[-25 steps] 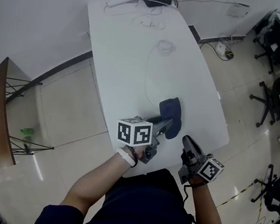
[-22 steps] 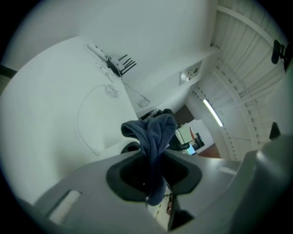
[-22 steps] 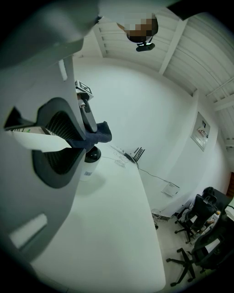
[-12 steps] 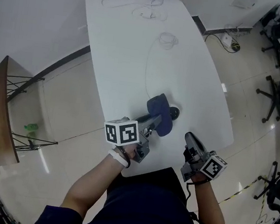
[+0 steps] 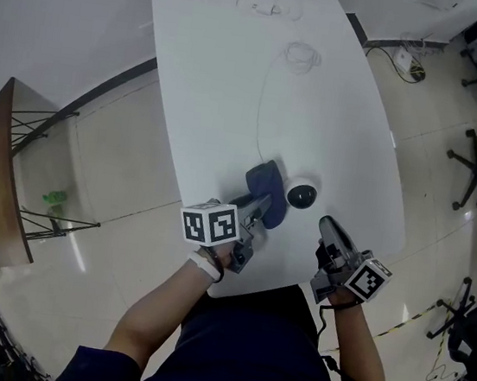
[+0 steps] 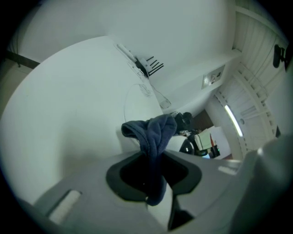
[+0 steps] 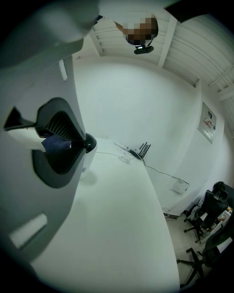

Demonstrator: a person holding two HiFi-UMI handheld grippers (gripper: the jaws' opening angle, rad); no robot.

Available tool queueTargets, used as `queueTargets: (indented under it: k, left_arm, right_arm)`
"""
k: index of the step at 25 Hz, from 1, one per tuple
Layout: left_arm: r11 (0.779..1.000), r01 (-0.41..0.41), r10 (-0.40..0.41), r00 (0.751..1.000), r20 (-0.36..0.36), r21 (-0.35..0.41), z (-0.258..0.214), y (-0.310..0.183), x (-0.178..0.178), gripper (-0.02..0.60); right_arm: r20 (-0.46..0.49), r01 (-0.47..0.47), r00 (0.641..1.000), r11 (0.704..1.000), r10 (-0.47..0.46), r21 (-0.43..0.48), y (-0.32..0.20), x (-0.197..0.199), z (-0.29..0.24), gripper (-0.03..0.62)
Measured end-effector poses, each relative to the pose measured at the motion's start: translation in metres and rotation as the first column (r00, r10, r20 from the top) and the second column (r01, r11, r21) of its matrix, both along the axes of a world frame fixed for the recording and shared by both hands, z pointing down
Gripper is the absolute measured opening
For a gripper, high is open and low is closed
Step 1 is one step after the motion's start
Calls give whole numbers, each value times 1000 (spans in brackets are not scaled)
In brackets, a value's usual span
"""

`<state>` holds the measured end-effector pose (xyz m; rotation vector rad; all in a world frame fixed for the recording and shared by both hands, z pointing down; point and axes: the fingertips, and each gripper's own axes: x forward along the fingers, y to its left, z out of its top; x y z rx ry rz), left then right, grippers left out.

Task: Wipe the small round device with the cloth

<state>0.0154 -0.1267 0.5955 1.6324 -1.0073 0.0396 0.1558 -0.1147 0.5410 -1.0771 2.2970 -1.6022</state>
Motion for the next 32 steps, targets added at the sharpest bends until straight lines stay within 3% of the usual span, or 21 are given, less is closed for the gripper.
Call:
queueTargets:
  k: [3, 6, 11, 15, 17, 19, 20, 21, 22, 24, 26, 27, 29, 32]
  left_arm:
    - [999, -22, 22, 1000, 4, -42, 10, 0, 5, 86]
    - [997, -35, 39, 998, 54, -73, 19, 0, 5, 87]
    - [995, 29, -23, 998, 58, -99, 23, -2, -7, 87]
    - [1000, 9, -7, 998, 67, -23, -5, 3, -8, 87]
    - [998, -36, 33, 998, 55, 52, -32, 9, 1, 87]
    - [975, -143, 122, 985, 126, 169, -61, 13, 14, 87]
    - [949, -217, 172, 964, 202, 229, -74, 14, 20, 87]
    - [912, -297, 210, 930, 301, 284, -84, 14, 25, 87]
    - [863, -380, 227, 880, 418, 332, -91, 11, 27, 87]
    - [742, -544, 196, 735, 649, 392, -100, 0, 27, 87]
    - [617, -686, 137, 577, 805, 387, -105, -12, 28, 87]
    - [560, -742, 113, 509, 853, 369, -104, -17, 29, 87]
    - [459, -828, 74, 397, 915, 322, -100, -22, 34, 87]
    - [353, -902, 27, 276, 961, 249, -93, -23, 43, 87]
  right_arm:
    - [-2, -5, 1000, 1000, 5, 0, 0, -1, 1, 52]
    - [-4, -13, 1000, 1000, 13, 8, 4, 0, -1, 52]
    - [-17, -35, 999, 999, 36, 39, 13, 7, -11, 52]
    - [-20, -59, 998, 996, 61, 63, 22, 16, -18, 51]
    - [-13, -67, 998, 996, 67, 64, 29, 18, -21, 51]
    - [-14, -72, 997, 995, 73, 67, 33, 17, -24, 51]
    - [-19, -74, 997, 995, 76, 72, 34, 17, -25, 51]
    - [-21, -75, 997, 994, 77, 77, 34, 16, -26, 51]
    - [-21, -75, 997, 994, 77, 83, 34, 15, -28, 51]
    - [-22, -72, 997, 993, 74, 91, 34, 14, -32, 51]
    - [-24, -72, 997, 993, 75, 97, 33, 13, -36, 51]
    - [-23, -74, 997, 992, 77, 100, 33, 13, -37, 51]
    - [-22, -78, 996, 992, 81, 103, 33, 13, -37, 51]
    - [-24, -85, 996, 992, 87, 94, 36, 17, -34, 51]
